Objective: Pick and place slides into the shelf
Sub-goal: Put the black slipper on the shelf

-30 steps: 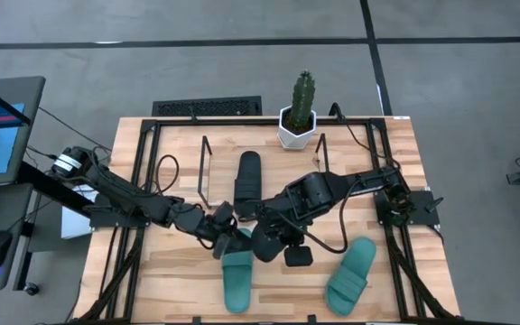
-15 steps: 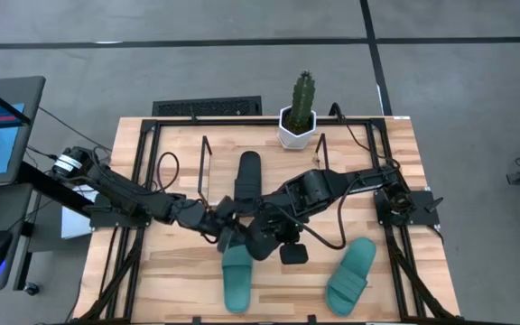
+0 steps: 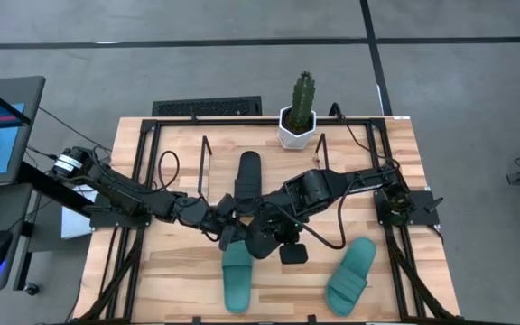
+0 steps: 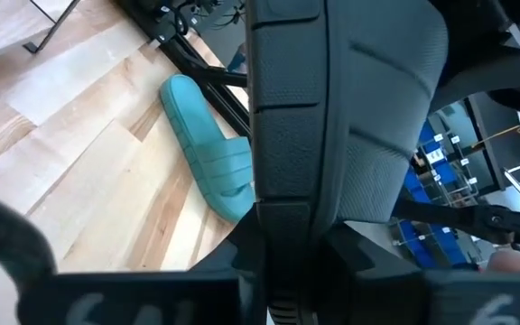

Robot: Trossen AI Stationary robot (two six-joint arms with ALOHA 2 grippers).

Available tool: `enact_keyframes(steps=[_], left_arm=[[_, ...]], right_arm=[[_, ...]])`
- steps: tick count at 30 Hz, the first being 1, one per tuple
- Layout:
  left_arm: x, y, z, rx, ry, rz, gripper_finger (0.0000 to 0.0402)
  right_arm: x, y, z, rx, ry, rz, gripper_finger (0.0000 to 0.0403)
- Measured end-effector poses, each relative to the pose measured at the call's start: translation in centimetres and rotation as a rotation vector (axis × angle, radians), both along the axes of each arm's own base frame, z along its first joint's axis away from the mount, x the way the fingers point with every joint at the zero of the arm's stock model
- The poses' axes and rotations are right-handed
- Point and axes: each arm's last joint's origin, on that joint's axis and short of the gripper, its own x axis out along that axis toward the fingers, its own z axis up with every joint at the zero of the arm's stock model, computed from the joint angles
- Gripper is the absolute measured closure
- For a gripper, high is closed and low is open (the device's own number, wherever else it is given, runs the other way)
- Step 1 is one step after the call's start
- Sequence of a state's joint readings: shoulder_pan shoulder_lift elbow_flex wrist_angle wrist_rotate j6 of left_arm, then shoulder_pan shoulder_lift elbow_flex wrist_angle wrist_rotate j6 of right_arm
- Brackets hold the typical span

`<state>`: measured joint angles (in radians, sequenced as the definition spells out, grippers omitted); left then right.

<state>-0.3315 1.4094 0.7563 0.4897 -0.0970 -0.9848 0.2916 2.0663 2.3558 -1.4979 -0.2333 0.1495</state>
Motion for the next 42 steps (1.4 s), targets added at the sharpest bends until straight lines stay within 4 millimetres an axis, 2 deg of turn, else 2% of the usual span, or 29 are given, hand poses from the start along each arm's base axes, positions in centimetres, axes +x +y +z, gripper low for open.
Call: enact_keyframes(steps=[6, 13, 18, 24, 33, 38, 42], left_arm=[[0.0, -0.1, 0.0, -0.002, 0.001, -0.001, 0.0368], [-0.2, -0.6, -0.1, -0.005, 0.012, 0.007, 0.0368], [-0.7, -0.7, -0.4, 0.016, 0.071, 0.043, 0.0368], [-1.7, -0.4, 0.3, 0.032, 0.094, 0.128, 0.0368], [-6.9, 1.0, 3.9, 0.053, 0.088, 0.436, 0.0368], [-9.2, 1.7, 3.8, -0.009, 0.167, 0.558, 0.0368], [-9.7, 2.1, 3.2, -0.061, 0.212, 0.639, 0.0368]], right_arm=[[-0.1, 0.0, 0.0, -0.004, 0.010, 0.004, 0.0318], [-0.7, -0.3, -0.1, -0.001, 0.085, -0.043, 0.0211], [-2.3, -0.4, 1.9, -0.002, 0.033, -0.057, 0.0162], [-6.0, -1.3, 5.9, -0.009, -0.088, -0.142, 0.0162], [-13.0, -1.9, 11.3, -0.111, -0.337, -0.282, 0.0179], [-15.9, -2.5, 13.0, -0.114, -0.425, -0.323, 0.0188], [-17.7, -3.0, 14.0, -0.093, -0.469, -0.320, 0.0197]])
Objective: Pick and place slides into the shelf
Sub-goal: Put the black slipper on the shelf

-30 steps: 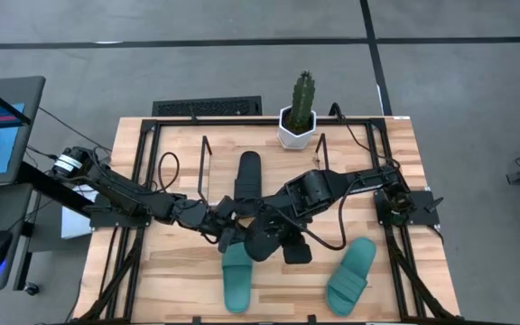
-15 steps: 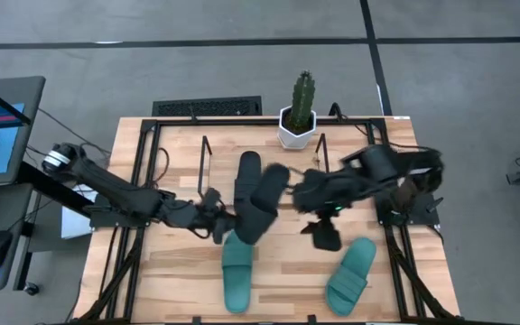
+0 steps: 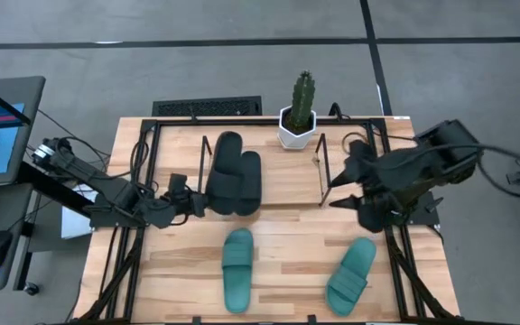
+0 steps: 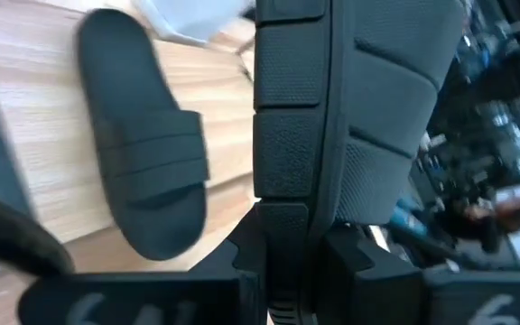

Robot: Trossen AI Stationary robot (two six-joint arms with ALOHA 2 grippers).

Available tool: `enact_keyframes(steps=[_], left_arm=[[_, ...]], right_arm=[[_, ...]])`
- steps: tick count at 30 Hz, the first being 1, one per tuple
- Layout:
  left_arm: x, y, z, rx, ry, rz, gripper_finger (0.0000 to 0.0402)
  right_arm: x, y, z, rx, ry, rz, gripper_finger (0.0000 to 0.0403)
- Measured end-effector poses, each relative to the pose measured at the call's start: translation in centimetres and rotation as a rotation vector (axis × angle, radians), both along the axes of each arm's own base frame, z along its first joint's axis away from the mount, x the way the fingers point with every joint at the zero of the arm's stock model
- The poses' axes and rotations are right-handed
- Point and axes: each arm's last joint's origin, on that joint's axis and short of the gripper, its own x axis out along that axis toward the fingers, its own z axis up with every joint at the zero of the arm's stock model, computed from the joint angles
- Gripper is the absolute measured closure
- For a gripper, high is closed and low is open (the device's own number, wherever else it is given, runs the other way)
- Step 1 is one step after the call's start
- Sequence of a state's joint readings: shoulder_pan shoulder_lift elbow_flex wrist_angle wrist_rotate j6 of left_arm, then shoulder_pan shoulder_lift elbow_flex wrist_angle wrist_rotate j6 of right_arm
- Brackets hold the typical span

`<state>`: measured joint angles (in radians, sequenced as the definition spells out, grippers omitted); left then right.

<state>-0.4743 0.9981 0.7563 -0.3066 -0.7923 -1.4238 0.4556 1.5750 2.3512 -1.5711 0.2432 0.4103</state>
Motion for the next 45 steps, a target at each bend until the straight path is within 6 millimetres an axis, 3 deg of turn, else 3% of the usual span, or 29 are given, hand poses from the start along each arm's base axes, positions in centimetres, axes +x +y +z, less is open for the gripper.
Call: enact_keyframes(steps=[10, 26, 34, 45], left_arm=[[0.5, 1.0, -0.1, -0.151, -0.049, 0.088, 0.0368], [2.1, -3.9, -2.1, -0.295, -0.120, 0.039, 0.0368], [0.7, -5.5, -3.5, -0.310, -0.088, 0.093, 0.0368], [0.1, -4.7, -5.2, -0.307, 0.015, 0.135, 0.0368]], right_arm=[[-3.3, -1.7, 1.6, -0.015, -0.086, 0.050, 0.0229], [-8.4, -4.1, 3.4, 0.035, -0.199, 0.088, 0.0254], [-8.3, -3.9, 3.3, 0.061, -0.187, 0.112, 0.0264], [-7.5, -3.3, 3.1, 0.070, -0.161, 0.130, 0.0270]])
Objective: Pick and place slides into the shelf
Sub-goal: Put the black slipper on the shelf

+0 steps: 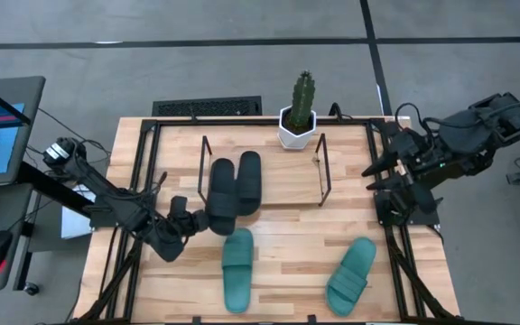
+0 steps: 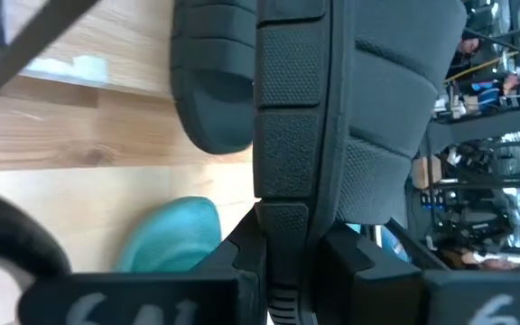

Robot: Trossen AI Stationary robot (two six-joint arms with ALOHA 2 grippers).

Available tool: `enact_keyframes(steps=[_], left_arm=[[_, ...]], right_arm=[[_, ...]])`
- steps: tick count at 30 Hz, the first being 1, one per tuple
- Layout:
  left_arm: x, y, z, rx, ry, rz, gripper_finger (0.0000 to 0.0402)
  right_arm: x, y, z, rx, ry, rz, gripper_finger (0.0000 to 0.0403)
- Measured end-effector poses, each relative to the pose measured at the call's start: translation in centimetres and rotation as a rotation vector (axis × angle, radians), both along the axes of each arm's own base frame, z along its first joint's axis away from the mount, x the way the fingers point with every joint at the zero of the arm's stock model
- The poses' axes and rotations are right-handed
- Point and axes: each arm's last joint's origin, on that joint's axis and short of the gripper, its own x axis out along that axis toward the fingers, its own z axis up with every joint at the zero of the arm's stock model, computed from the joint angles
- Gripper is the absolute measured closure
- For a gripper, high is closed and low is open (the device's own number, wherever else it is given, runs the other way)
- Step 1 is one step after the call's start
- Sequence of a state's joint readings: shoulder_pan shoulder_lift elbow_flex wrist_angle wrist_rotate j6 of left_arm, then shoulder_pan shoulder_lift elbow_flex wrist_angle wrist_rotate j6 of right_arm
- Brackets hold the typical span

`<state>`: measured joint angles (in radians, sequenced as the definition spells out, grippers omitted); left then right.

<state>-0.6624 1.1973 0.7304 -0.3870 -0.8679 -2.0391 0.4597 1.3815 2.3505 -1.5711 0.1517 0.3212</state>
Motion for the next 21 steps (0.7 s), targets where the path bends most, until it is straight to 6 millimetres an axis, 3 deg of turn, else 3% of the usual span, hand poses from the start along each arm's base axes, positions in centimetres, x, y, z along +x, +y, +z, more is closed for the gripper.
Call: enact_keyframes(steps=[9, 21], left_arm=[[0.0, 1.0, -1.8, -0.036, 0.017, 0.042, 0.0368], [0.8, 2.1, -2.2, -0.020, 0.048, 0.073, 0.0368]], right_arm=[[-0.3, 0.7, 0.0, 0.022, 0.008, 0.038, 0.0270], [-0.2, 1.0, -0.1, 0.030, 0.015, 0.040, 0.0275]])
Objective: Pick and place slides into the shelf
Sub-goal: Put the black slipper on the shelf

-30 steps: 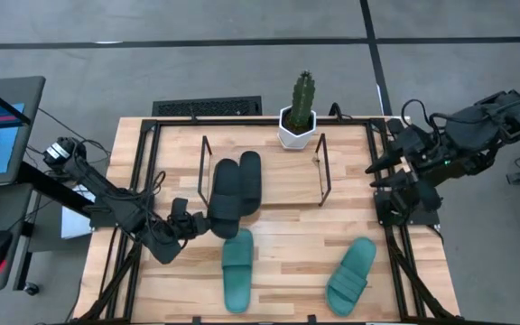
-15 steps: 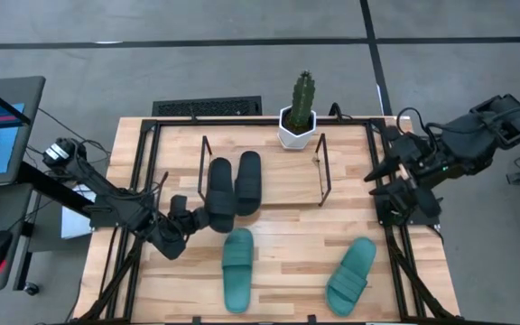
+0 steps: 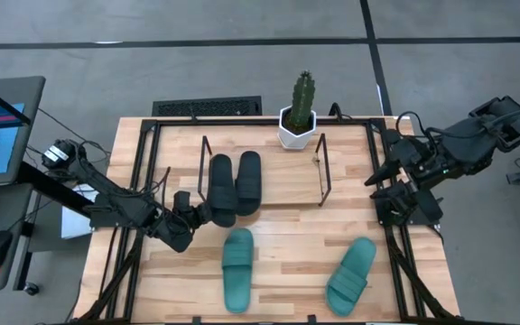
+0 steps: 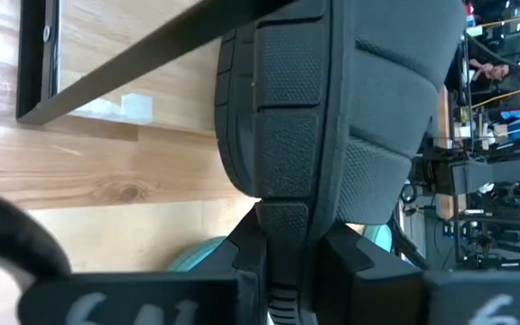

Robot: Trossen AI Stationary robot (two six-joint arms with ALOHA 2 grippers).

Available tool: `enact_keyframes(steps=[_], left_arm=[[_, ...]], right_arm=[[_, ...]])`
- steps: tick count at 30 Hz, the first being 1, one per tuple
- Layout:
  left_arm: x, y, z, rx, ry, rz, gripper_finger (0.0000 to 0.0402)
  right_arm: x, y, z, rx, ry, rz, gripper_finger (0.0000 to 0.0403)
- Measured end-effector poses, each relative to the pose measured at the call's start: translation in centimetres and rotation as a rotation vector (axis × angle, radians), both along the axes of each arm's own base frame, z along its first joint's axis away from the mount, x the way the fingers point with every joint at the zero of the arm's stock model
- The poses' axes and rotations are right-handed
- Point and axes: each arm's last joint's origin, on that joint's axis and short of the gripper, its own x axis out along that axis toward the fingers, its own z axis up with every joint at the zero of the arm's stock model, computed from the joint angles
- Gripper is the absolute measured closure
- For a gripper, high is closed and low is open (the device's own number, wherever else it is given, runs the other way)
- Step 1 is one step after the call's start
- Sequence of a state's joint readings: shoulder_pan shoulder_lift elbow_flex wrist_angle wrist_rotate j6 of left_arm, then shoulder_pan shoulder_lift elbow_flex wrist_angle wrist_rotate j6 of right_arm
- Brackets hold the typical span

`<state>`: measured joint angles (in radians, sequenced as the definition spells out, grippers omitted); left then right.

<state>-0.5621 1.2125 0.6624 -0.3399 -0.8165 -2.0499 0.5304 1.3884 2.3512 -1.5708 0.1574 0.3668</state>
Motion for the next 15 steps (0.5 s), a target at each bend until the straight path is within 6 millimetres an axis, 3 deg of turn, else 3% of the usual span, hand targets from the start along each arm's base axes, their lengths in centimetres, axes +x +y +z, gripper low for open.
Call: enact_keyframes(steps=[7, 15], left_arm=[[0.2, 0.5, 0.0, -0.006, -0.010, 0.037, 0.0368], [0.7, 1.3, -0.1, -0.036, 0.012, 0.051, 0.0306]], right_arm=[[0.3, 0.2, -0.1, -0.003, 0.007, 0.002, 0.0275], [0.3, 0.2, -0.1, -0.003, 0.008, 0.002, 0.0276]])
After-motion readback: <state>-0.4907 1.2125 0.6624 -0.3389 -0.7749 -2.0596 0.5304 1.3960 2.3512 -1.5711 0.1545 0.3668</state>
